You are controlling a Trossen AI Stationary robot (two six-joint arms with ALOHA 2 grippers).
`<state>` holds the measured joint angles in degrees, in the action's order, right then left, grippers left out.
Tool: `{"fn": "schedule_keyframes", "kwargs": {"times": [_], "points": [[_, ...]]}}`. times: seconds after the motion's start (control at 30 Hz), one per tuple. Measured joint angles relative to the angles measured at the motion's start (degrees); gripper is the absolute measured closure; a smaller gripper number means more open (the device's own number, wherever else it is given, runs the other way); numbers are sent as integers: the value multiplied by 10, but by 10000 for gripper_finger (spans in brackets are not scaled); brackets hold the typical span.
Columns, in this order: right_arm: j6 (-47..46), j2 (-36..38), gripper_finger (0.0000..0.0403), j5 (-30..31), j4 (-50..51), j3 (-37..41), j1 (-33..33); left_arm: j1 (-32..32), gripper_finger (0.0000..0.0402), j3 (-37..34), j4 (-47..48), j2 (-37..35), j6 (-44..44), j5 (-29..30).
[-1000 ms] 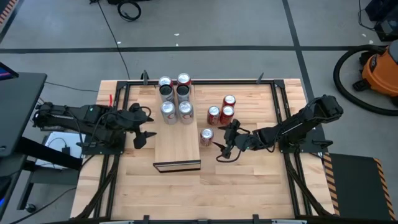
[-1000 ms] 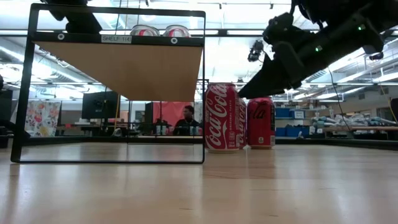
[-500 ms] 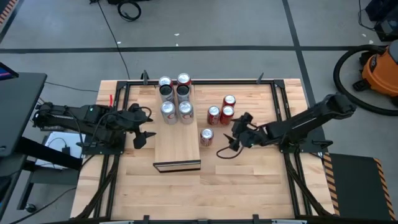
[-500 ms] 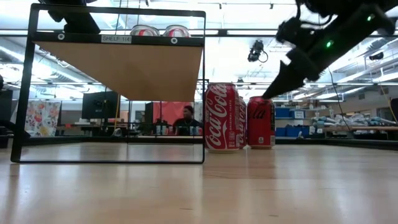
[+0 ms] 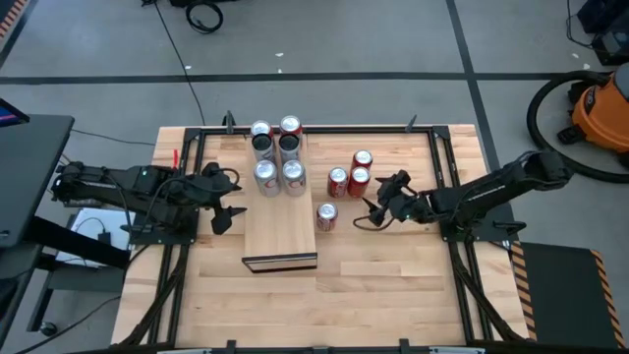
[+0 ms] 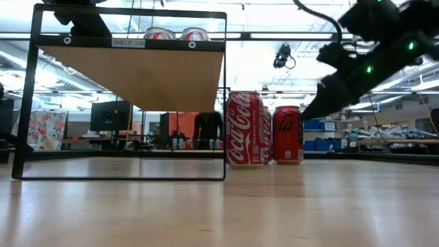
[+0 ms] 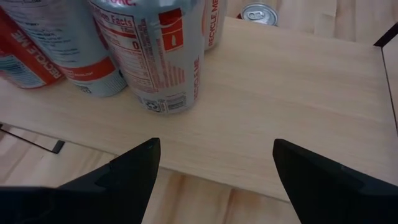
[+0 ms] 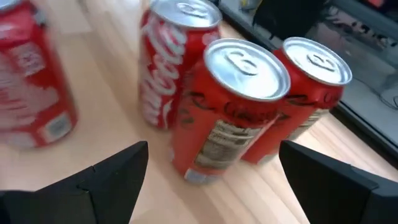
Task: Place canned beverage on shelf
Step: Put the red-black soda can on the shelf
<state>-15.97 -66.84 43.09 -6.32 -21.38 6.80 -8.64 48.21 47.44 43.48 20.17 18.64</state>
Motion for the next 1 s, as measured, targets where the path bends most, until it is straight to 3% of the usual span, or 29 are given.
{"fn": "schedule_keyframes", "kwargs": {"times": [0.2, 0.37, 0.57, 0.83, 1.0], "points": [[61, -49, 30, -31, -229, 72, -58, 0, 79, 0, 0, 0, 0, 11], [78, -100, 30, -118, -327, 79, -119, 1, 79, 0, 0, 0, -3, 13], [102, -165, 37, -162, -380, 55, -148, 1, 79, 0, 0, 0, -3, 13], [110, -193, 88, -181, -411, 52, -152, 0, 79, 0, 0, 0, -3, 13], [137, -164, 80, -298, -400, 65, -151, 0, 79, 0, 0, 0, -3, 13]]}}
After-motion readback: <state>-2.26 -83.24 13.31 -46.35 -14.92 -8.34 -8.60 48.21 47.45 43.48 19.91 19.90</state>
